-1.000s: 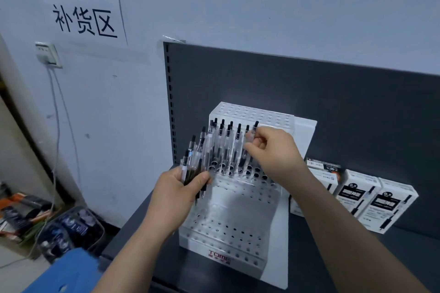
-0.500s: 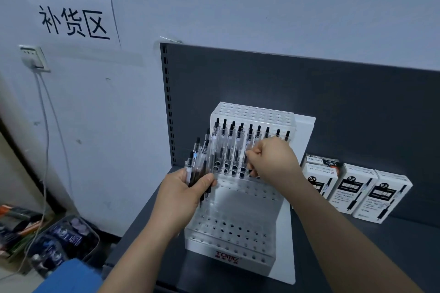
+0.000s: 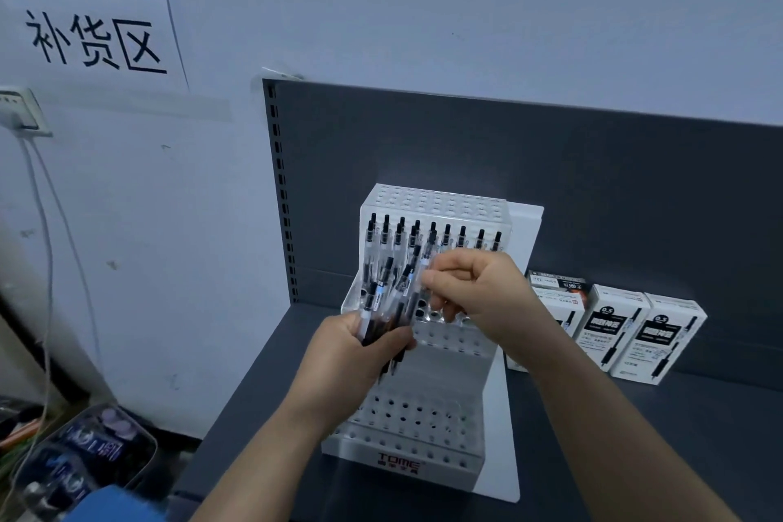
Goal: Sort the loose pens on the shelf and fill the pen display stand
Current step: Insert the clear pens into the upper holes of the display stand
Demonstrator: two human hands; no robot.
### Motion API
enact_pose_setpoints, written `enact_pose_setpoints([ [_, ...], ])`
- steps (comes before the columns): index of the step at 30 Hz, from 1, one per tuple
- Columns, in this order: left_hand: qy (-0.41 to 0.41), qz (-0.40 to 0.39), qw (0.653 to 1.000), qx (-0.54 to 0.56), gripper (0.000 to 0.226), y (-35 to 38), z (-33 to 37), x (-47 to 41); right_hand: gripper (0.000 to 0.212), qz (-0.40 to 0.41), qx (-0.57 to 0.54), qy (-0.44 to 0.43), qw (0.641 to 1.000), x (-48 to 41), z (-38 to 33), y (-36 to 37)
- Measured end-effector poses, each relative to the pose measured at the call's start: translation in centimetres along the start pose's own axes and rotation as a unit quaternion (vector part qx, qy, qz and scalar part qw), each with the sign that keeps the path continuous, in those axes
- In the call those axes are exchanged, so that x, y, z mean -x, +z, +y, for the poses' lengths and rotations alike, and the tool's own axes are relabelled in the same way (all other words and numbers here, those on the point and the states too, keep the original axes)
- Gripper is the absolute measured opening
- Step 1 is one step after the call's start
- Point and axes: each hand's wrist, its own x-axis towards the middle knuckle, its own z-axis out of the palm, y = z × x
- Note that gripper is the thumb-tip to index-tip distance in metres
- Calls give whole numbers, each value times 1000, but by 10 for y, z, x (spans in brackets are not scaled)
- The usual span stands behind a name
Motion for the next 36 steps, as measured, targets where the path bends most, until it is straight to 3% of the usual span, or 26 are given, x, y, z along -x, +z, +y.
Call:
enact_pose_setpoints([
  [2,7,20,1000,-5,28,-1,-1,-1,4,22,-29,12,999,1,-3,-5],
  [5,14,46,999,6,20,-4,-2,-2,5,116,-74,-9,990,0,-7,-21],
  [8,14,60,998,8,17,-7,-3,-5,8,197,-28,-56,979,-5,-3,-28],
  [11,12,72,997,3,27,-5,-5,-7,6,220,60,-71,971,-12,5,-23],
  [18,16,125,991,34,17,-5,2,-7,27,145,275,-28,950,-27,15,-6],
  [20,17,124,992,32,17,-4,4,-7,32,137,289,-13,947,-30,18,-4],
  [27,5,103,993,55,17,1,4,-6,31,134,254,5,958,-23,23,-12],
  [29,7,86,994,60,16,5,6,-5,24,134,193,-8,972,-14,21,-13],
  [32,17,54,997,48,16,12,7,-5,18,56,64,-15,996,1,12,-10],
  [36,19,26,999,21,12,20,9,-4,16,37,20,-14,999,7,8,-12],
])
